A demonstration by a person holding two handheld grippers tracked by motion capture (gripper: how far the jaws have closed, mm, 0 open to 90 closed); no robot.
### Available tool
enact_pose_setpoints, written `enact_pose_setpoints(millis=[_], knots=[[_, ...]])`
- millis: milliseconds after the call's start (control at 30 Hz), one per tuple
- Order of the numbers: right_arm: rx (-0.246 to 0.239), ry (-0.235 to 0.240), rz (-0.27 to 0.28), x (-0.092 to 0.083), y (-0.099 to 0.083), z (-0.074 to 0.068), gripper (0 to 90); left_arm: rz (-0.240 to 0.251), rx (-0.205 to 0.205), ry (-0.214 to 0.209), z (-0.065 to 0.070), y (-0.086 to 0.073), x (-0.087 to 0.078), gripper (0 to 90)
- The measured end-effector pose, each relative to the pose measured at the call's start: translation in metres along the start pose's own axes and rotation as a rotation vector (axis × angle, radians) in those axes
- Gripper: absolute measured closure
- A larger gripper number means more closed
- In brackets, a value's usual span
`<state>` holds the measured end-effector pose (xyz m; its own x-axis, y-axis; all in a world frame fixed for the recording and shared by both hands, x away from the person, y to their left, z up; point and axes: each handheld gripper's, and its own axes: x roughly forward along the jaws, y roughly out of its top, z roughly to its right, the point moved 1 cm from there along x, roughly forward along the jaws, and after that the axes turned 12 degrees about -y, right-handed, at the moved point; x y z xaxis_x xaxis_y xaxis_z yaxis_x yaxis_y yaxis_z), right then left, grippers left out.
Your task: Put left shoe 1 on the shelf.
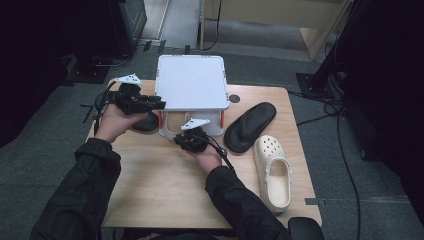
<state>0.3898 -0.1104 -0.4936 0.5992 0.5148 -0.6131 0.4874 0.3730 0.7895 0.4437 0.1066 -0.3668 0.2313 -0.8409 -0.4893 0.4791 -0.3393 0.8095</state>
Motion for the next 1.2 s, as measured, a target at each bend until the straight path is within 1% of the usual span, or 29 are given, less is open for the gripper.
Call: enact_pose_setpoints(millis=[167,267,300,367,467,600,633,667,700,733,767,800,833,933,967,1000,1033,1067,1100,1133,1200], knots=[[0.011,0.019,0.002,-0.003,0.0,0.0,77.5,0.003,-0.005,0.0,0.0,0.0,0.0,62.1],[0.013,0.039,0.009,-0.012,0.002,0.0,74.8,0.016,-0.018,-0.006,-0.001,-0.001,0.0,61.7],[0.012,0.041,0.009,-0.014,0.002,0.0,73.8,0.017,-0.014,-0.006,-0.001,-0.001,0.0,61.4],[0.008,0.052,-0.001,-0.018,0.001,0.0,71.7,0.015,-0.014,-0.005,0.0,-0.001,0.0,60.6],[0.019,0.078,-0.022,-0.025,-0.001,0.001,68.3,0.015,-0.015,-0.005,0.001,-0.001,0.001,58.3],[0.005,0.074,-0.021,-0.038,-0.005,0.003,67.2,0.017,-0.027,-0.009,0.001,-0.001,0.0,57.5],[0.005,0.074,-0.021,-0.038,-0.005,0.003,67.2,0.017,-0.027,-0.009,0.001,-0.001,0.0,57.3],[0.003,0.069,-0.023,-0.045,-0.007,0.005,65.9,0.012,-0.038,-0.016,0.001,0.0,0.0,56.8],[0.0,0.067,-0.022,-0.049,-0.008,0.006,65.4,0.015,-0.055,-0.02,0.002,0.001,0.0,55.9],[0.001,0.067,-0.027,-0.052,-0.008,0.006,64.6,0.014,-0.063,-0.02,0.003,0.001,-0.001,55.4],[-0.005,0.066,-0.027,-0.055,-0.009,0.008,64.2,0.014,-0.063,-0.02,0.003,0.001,-0.001,55.0],[-0.009,0.065,-0.027,-0.059,-0.009,0.009,63.9,0.012,-0.064,-0.032,0.005,0.001,-0.004,54.6],[-0.007,0.064,-0.026,-0.062,-0.01,0.01,63.4,0.013,-0.059,-0.03,0.007,0.001,-0.005,54.4],[-0.001,0.066,-0.028,-0.073,-0.012,0.014,62.8,0.004,-0.041,-0.007,0.014,0.0,-0.01,53.7],[-0.001,0.066,-0.028,-0.073,-0.012,0.014,62.8,0.004,-0.041,-0.007,0.014,0.0,-0.01,53.3],[-0.003,0.062,-0.026,-0.079,-0.014,0.016,62.2,-0.003,-0.033,0.001,0.017,-0.002,-0.013,52.9],[-0.003,0.062,-0.026,-0.079,-0.014,0.016,62.2,-0.003,-0.033,0.001,0.017,-0.002,-0.013,52.6],[-0.009,0.059,-0.029,-0.085,-0.015,0.018,61.6,-0.007,-0.029,0.007,0.021,-0.003,-0.015,52.3],[-0.009,0.059,-0.029,-0.085,-0.015,0.018,61.6,-0.007,-0.029,0.007,0.021,-0.003,-0.015,52.0],[-0.009,0.054,-0.025,-0.092,-0.016,0.019,61.2,-0.007,-0.025,0.008,0.024,-0.004,-0.017,51.7],[-0.003,0.059,-0.022,-0.099,-0.017,0.021,60.6,-0.007,-0.021,0.008,0.025,-0.004,-0.019,50.7]])
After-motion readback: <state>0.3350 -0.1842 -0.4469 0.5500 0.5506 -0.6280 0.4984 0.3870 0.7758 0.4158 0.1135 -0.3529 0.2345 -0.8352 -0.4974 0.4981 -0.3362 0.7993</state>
